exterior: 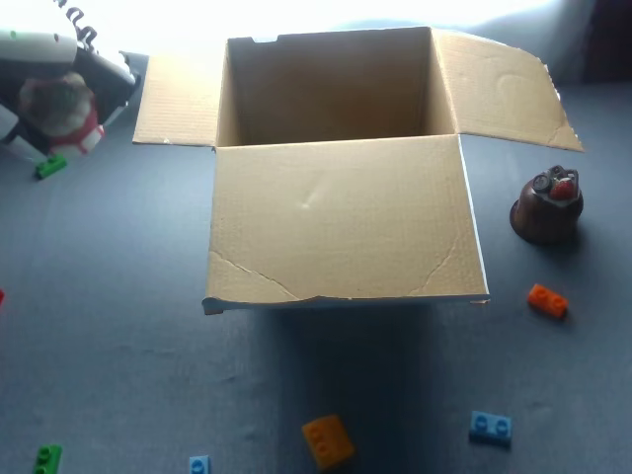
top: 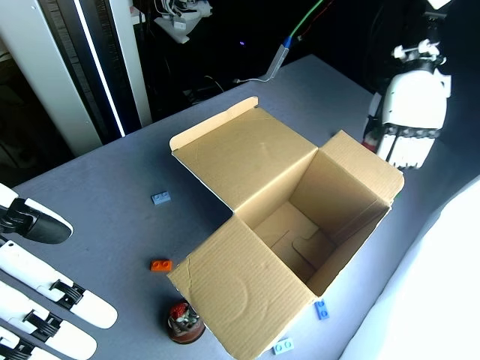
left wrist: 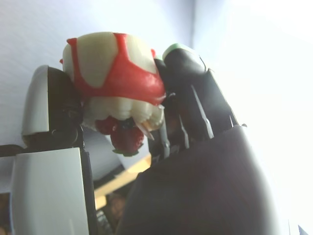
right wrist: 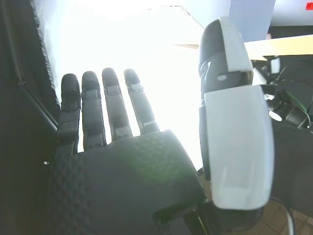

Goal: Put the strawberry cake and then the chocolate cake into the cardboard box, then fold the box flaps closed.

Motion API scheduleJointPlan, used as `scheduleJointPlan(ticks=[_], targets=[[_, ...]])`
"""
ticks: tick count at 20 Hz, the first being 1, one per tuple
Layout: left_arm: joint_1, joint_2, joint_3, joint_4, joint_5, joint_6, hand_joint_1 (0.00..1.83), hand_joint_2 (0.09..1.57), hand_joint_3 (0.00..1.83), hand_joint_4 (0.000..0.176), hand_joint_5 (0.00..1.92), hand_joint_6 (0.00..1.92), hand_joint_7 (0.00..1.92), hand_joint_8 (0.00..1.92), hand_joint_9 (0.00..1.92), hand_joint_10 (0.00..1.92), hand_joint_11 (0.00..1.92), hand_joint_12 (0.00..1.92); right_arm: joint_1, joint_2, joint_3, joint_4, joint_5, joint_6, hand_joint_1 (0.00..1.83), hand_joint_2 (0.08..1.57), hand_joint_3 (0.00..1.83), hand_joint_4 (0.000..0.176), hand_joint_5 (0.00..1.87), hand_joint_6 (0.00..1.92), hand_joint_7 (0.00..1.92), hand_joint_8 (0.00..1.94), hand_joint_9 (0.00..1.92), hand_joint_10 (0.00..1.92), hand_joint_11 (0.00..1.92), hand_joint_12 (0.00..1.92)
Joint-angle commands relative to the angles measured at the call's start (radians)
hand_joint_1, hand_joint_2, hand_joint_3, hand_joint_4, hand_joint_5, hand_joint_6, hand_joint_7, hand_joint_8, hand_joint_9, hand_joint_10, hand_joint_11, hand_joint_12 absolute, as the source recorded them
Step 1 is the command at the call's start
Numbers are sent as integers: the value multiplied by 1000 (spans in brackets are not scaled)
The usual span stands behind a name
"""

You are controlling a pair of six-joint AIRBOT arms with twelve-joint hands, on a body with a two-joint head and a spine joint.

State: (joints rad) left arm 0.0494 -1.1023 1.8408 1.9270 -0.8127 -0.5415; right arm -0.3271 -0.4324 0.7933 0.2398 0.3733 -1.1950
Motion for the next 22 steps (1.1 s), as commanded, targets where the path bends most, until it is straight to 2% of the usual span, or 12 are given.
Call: scheduleJointPlan(ticks=[1,4,8,9,10,11,17,18,22], targets=[[-27,17,11,-55,28,5,1276,1340,1,0,582,1504,511,1734,564,1809,514,1921,10,12,2,3,115,-3,654,1043,2,0,58,2,88,1,114,3,0,316],[-74,16,22,-43,29,5,1267,1356,6,0,556,1532,485,1777,538,1851,511,1921,10,12,2,3,115,-3,750,1054,3,0,58,1,86,3,113,1,0,171],[-101,17,28,-35,21,5,1269,1350,2,0,566,1538,502,1748,545,1831,524,1921,10,12,2,3,115,-3,877,1046,0,0,51,0,103,3,123,3,0,239],[-107,17,27,-47,10,3,1275,1344,0,0,580,1510,516,1736,553,1819,523,1921,10,12,2,3,115,-3,926,1048,0,0,49,0,95,1,115,1,0,163],[-115,17,25,-53,3,1,1278,1339,0,0,587,1496,524,1723,566,1807,522,1921,10,12,2,3,115,-3,980,1030,0,0,86,12,115,5,139,10,0,239],[-124,19,18,-53,-2,-1,1280,1335,0,0,590,1489,528,1716,577,1793,526,1921,10,12,2,3,115,-3,970,1041,0,0,84,9,122,4,147,11,0,287],[-175,28,-19,-58,-17,-5,1278,1341,0,0,581,1494,511,1748,564,1811,522,1921,10,12,2,3,115,-3,1050,1074,6,0,75,1,82,0,124,2,0,130],[-185,29,-26,-58,-19,-5,1279,1342,0,0,580,1495,517,1742,557,1821,512,1921,10,12,2,3,115,-3,1062,1068,2,0,74,0,74,0,111,1,0,14],[-222,25,-39,-63,-44,-6,1277,1342,0,0,575,1499,516,1744,560,1820,519,1921,10,12,2,3,115,-3,1053,1077,5,0,110,15,107,10,121,5,21,20]])
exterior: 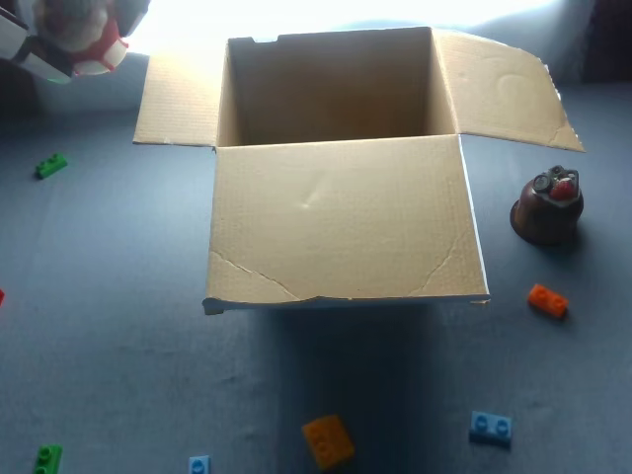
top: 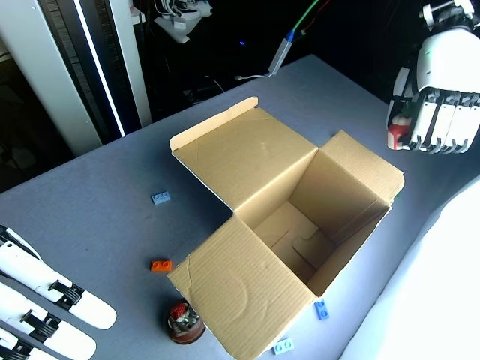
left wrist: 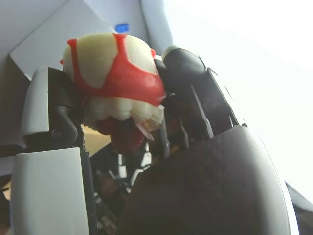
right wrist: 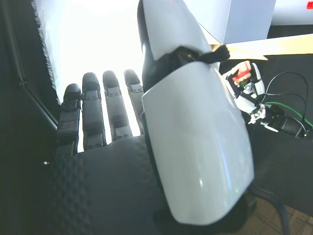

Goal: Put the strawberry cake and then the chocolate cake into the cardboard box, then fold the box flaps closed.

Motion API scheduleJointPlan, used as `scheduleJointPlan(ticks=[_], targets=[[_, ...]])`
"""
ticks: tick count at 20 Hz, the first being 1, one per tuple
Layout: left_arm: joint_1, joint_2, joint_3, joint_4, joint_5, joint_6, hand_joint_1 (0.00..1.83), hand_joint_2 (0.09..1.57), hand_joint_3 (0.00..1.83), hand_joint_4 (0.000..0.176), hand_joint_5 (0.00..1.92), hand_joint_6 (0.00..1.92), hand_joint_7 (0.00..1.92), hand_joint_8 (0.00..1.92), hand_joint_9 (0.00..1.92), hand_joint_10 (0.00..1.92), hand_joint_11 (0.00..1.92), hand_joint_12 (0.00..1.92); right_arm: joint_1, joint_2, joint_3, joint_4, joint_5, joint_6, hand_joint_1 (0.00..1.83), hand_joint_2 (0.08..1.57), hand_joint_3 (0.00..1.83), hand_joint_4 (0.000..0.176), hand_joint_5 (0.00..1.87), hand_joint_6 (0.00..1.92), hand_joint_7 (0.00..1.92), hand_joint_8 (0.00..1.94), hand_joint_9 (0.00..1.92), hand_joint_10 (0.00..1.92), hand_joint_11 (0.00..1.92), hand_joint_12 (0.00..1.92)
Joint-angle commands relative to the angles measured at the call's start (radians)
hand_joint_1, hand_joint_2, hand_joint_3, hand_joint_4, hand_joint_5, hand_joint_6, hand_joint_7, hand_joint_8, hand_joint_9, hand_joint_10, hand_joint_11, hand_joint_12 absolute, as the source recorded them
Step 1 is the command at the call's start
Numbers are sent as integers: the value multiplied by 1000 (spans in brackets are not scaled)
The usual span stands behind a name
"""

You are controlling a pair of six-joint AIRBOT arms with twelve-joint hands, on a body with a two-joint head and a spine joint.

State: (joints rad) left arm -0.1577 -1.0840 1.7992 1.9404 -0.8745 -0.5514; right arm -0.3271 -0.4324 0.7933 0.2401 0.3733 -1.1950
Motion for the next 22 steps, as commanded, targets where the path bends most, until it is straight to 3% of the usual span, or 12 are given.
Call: scheduleJointPlan(ticks=[1,3,5,9,12,18,20,22], targets=[[-19,5,3,-77,10,0,1281,1338,0,0,584,1476,524,1735,568,1817,525,1921,10,12,2,3,115,-3,1060,1069,1,0,104,11,103,7,117,3,31,30],[-21,-2,-2,-90,-19,-13,1285,1339,0,0,590,1451,518,1758,567,1831,533,1921,10,12,2,3,115,-3,1058,1073,0,0,114,3,138,8,111,4,0,178],[-21,-11,-21,-100,-44,-27,1288,1335,0,0,598,1438,528,1743,565,1828,515,1921,10,12,2,3,116,-3,1070,1066,0,0,122,5,117,1,121,6,0,206],[-25,-31,-55,-81,-62,-45,1282,1342,2,0,581,1466,510,1766,560,1830,517,1921,10,12,2,3,116,-3,1068,1066,0,0,108,2,106,5,110,3,0,111],[-31,-54,-62,-62,-58,-46,1288,1330,0,0,600,1434,529,1731,584,1797,503,1921,10,12,2,3,116,-3,1114,1045,0,0,133,6,139,4,131,7,0,148],[-23,-133,-13,-32,-55,-41,1282,1332,0,0,586,1479,535,1718,581,1785,506,1921,10,11,2,3,115,-3,1109,1035,0,0,138,6,127,5,132,5,0,152],[-21,-163,5,-26,-55,-37,1284,1329,0,0,600,1469,543,1713,571,1780,477,1921,10,10,3,3,115,-3,1090,1054,2,0,129,3,108,1,97,0,0,15],[-19,-192,21,-15,-51,-35,1288,1323,0,0,619,1447,550,1697,579,1777,487,1921,10,8,3,3,115,-3,1082,1042,0,0,130,4,108,7,87,6,0,0]])
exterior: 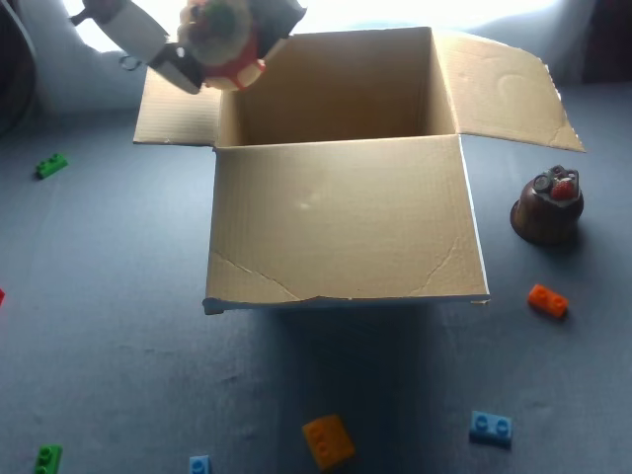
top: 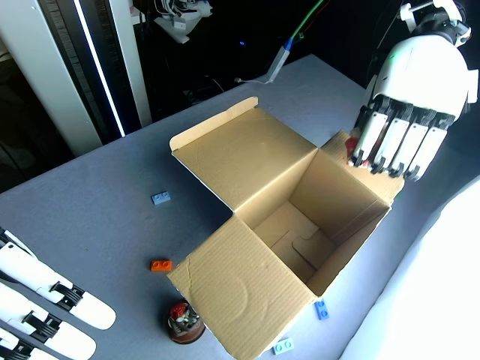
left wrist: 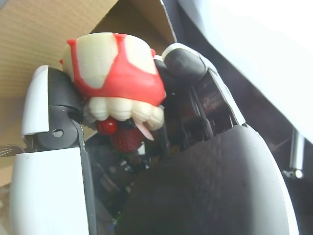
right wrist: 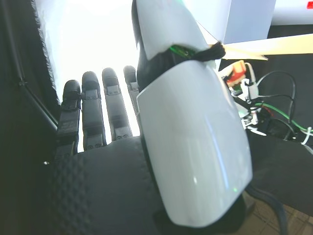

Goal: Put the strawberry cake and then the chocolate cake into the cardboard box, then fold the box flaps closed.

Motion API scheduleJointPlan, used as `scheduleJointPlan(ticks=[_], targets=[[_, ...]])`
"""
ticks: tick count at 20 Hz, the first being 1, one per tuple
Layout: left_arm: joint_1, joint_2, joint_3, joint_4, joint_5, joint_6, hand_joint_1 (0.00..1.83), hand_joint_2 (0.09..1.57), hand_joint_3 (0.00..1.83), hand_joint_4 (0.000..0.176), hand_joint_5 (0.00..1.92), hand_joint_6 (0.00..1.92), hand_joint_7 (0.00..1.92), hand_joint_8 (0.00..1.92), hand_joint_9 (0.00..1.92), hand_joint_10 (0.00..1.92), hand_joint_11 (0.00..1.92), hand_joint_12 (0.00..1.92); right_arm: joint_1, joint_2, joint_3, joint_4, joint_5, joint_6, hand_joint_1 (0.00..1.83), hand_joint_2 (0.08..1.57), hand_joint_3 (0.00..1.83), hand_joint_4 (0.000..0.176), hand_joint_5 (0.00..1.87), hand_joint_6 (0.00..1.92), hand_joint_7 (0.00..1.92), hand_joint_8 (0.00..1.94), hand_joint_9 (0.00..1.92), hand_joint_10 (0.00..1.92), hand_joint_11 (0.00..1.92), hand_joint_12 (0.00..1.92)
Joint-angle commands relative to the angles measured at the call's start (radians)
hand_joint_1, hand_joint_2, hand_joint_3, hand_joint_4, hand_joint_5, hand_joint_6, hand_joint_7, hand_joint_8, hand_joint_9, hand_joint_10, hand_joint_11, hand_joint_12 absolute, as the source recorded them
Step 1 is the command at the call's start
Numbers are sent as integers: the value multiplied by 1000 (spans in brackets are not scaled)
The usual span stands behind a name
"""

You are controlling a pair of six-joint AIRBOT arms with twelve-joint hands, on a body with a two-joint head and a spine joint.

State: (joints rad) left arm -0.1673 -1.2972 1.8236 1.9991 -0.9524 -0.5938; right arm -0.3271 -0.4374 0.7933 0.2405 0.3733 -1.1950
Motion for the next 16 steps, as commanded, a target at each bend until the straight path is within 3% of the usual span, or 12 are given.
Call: scheduleJointPlan(ticks=[1,4,7,16], targets=[[-6,-2,7,-71,27,9,1281,1333,1,0,600,1470,528,1720,561,1809,482,1921,10,11,3,2,116,-3,1095,1030,0,0,134,5,103,4,82,4,0,0],[-4,-41,17,-60,33,14,1288,1327,0,0,617,1431,539,1716,568,1802,500,1921,10,9,3,2,116,-4,1092,1045,0,0,125,1,105,7,82,4,0,0],[5,-70,16,-34,57,16,1274,1342,4,0,583,1509,505,1744,554,1813,505,1921,10,4,3,2,116,-7,1070,1061,6,0,90,1,98,2,83,4,0,0],[46,-114,30,-7,74,25,1279,1332,0,0,602,1481,535,1714,560,1787,495,1921,10,-4,3,2,116,-12,1056,1044,0,0,35,0,56,5,82,8,0,0]])
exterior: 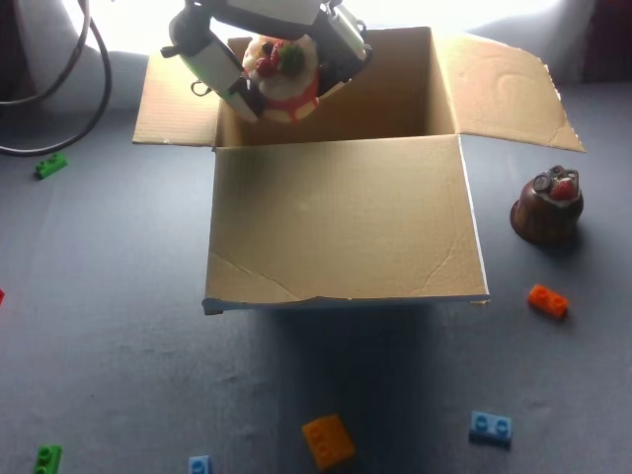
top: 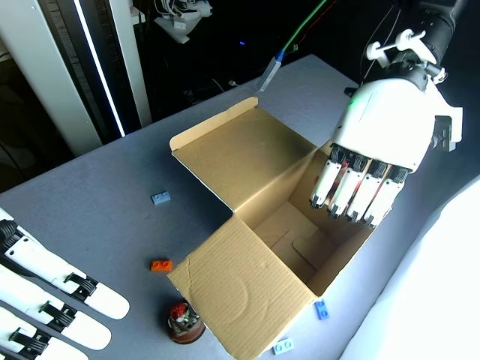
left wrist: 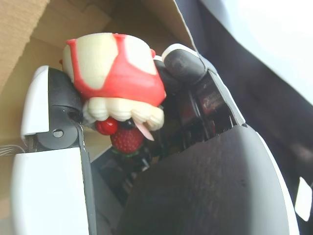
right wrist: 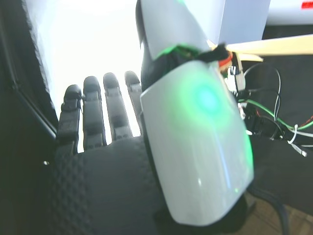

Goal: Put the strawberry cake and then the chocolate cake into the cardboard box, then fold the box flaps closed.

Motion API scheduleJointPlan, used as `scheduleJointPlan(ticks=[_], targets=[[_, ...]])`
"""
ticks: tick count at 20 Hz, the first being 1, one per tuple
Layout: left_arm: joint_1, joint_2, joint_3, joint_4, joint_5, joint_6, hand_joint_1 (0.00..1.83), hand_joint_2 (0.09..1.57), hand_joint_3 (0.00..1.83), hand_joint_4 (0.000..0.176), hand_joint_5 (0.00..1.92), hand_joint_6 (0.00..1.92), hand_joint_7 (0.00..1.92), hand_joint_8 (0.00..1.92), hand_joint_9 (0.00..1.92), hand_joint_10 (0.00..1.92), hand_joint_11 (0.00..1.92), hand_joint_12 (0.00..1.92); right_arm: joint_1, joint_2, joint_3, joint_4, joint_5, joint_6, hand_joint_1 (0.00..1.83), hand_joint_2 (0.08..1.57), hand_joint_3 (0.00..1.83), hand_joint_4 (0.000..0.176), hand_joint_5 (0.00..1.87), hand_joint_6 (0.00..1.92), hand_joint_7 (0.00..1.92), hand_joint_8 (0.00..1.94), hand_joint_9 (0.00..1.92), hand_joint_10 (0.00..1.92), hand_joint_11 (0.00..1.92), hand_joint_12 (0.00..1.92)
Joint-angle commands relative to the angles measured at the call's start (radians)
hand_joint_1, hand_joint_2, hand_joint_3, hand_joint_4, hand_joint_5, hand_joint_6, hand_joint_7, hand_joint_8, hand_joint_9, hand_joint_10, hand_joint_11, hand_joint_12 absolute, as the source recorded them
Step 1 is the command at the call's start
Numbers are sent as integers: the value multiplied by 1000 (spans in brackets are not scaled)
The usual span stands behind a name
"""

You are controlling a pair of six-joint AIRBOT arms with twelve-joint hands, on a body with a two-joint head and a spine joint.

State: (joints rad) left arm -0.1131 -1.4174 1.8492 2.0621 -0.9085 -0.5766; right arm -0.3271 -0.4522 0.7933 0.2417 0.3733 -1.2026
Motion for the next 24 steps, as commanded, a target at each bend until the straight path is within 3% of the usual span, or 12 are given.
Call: scheduleJointPlan(ticks=[1,2,3,4,6,7,8,9,10,14,18,24], targets=[[-7,4,5,-68,31,9,1279,1329,0,0,610,1473,533,1708,568,1779,507,1921,10,10,3,1,116,-4,1057,1044,0,0,29,0,59,6,80,7,0,0],[-7,0,7,-65,34,12,1280,1326,0,0,615,1469,526,1692,585,1767,527,1921,10,10,3,1,116,-5,1066,1034,0,0,35,3,75,12,87,10,0,0],[-7,-3,9,-64,35,13,1117,1339,2,0,602,1521,543,1687,431,1649,453,1873,10,9,3,1,116,-5,1020,1048,0,0,33,2,85,14,88,10,0,0],[-7,-7,13,-64,37,16,1150,1215,0,0,414,1173,354,1349,377,1503,396,1738,10,9,3,1,116,-5,1011,1050,0,0,20,0,87,14,89,10,0,0],[-8,-13,18,-61,39,17,947,1134,0,0,411,445,492,389,467,816,326,1371,9,9,3,1,115,-5,1014,1046,0,0,32,6,96,15,97,13,0,0],[-9,-13,18,-58,39,17,875,1109,0,0,443,222,541,148,533,531,316,1256,9,9,3,1,114,-5,1019,1047,0,0,35,7,89,11,93,11,0,0],[-9,-13,18,-56,39,17,777,1064,0,17,438,95,513,42,537,293,291,1129,9,8,3,1,113,-5,1011,1055,3,0,42,10,79,6,91,10,0,0],[-9,-13,19,-55,39,18,680,1004,0,44,381,28,440,8,486,126,193,1102,9,8,3,1,110,-5,1002,1054,2,0,40,8,71,2,87,8,0,0],[-10,-12,19,-53,39,18,639,970,0,55,333,5,361,1,434,50,98,1130,9,8,3,1,107,-5,1009,1051,1,0,44,10,65,0,85,7,0,0],[-26,-6,27,-41,39,22,480,764,0,99,127,0,161,0,215,0,0,1126,-10,4,4,38,102,-4,981,1057,3,0,42,7,37,1,54,3,0,0],[-62,-10,73,-29,34,31,435,768,0,108,89,3,139,1,188,2,0,1116,-43,-14,17,56,125,37,952,1071,8,0,24,0,41,1,50,1,0,0],[-99,15,122,15,15,19,140,996,39,88,166,10,192,3,248,14,0,1029,-150,-110,126,56,148,294,977,1033,0,0,66,15,100,18,94,18,30,16]])
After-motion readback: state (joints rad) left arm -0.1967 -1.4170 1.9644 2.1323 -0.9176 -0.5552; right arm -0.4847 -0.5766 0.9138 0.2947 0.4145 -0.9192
